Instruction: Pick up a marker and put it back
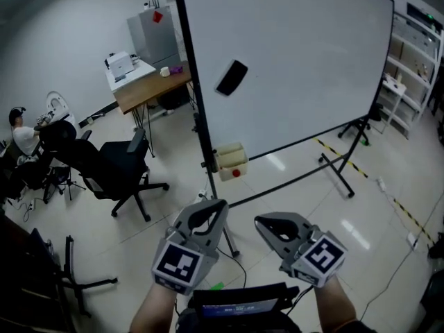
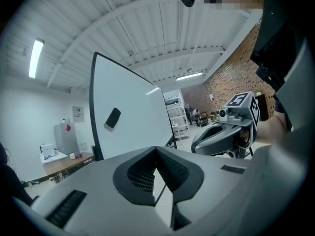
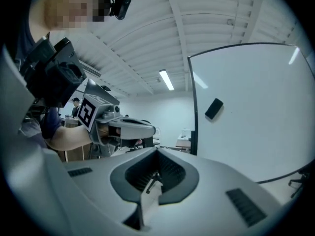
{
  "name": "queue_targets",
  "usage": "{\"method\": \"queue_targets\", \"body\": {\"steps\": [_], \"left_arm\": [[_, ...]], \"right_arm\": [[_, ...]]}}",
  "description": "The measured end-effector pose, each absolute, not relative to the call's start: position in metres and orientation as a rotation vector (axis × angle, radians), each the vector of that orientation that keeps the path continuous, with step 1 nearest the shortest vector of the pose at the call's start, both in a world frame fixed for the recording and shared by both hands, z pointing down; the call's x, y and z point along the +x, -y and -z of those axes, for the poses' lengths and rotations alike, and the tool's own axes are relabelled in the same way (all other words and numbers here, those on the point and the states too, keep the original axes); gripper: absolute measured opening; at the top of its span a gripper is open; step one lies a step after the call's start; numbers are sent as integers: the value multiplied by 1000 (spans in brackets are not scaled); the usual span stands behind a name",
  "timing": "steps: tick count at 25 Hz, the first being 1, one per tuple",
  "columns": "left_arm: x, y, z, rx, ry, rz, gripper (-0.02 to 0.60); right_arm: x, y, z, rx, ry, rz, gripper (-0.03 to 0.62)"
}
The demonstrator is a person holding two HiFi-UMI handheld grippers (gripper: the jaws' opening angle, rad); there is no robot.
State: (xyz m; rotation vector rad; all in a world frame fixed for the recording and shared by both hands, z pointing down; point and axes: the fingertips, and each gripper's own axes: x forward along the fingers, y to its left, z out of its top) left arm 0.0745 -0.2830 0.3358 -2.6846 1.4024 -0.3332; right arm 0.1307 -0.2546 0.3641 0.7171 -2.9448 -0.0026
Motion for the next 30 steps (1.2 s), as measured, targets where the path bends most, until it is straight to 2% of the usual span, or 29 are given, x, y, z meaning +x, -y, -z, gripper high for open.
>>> {"method": "queue_targets", "body": {"steps": [15,19,23,30], "left_arm": [[-103,176,-364,-2771,-1371,299,0],[-130,156,-370,-2857,-1306,237,0],[-133,139,-370,-2908,-1194,197,0],[-92,114,-366,-2959,-1057,220,0]], "right_arm": [[-53,154,-364,695,2882,43,12],[-89,126,-368,775,2838,37,12],[-90,104,-374,895,2753,44,12],[-43,76,-365,1046,2724,28,12]]}}
